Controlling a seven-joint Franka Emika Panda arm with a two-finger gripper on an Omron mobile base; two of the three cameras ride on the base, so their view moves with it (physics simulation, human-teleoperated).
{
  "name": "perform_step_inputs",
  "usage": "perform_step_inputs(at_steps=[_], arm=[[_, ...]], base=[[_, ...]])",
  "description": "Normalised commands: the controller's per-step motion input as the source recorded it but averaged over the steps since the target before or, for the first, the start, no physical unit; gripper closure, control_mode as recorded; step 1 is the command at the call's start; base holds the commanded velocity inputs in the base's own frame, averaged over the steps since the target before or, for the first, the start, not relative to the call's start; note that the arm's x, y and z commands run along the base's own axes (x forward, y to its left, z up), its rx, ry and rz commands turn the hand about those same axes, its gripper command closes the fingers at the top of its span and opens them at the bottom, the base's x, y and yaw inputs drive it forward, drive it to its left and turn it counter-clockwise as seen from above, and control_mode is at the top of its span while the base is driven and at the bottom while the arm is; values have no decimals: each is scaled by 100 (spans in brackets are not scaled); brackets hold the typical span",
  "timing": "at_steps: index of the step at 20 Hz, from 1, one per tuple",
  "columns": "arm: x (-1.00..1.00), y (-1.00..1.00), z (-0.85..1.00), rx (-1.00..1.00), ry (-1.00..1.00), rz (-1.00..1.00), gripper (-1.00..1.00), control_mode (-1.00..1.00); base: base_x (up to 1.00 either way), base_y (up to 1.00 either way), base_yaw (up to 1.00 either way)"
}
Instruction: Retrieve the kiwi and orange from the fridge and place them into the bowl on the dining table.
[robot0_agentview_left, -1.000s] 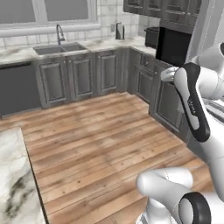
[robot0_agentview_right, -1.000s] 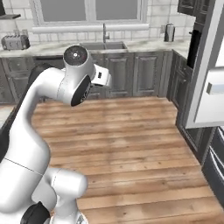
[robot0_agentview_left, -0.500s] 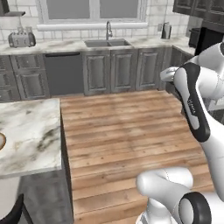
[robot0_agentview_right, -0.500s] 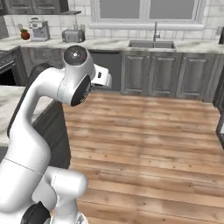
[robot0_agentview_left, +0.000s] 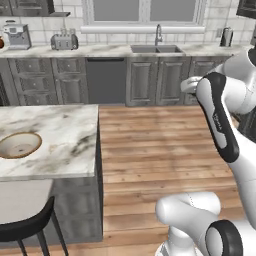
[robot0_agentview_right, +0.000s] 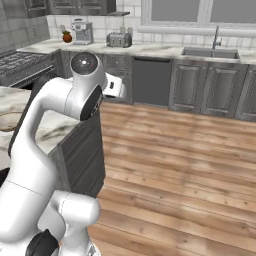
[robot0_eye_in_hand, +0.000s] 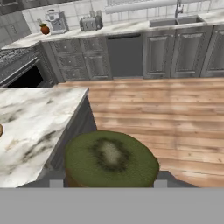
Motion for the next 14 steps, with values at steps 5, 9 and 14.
perform_step_inputs(at_steps=[5,9,14], arm=[[0,0,0,0,0,0,100,100],[0,0,0,0,0,0,100,100],[0,0,0,0,0,0,100,100]], base=[[60,85,23],[64,100,17],[75,100,16]])
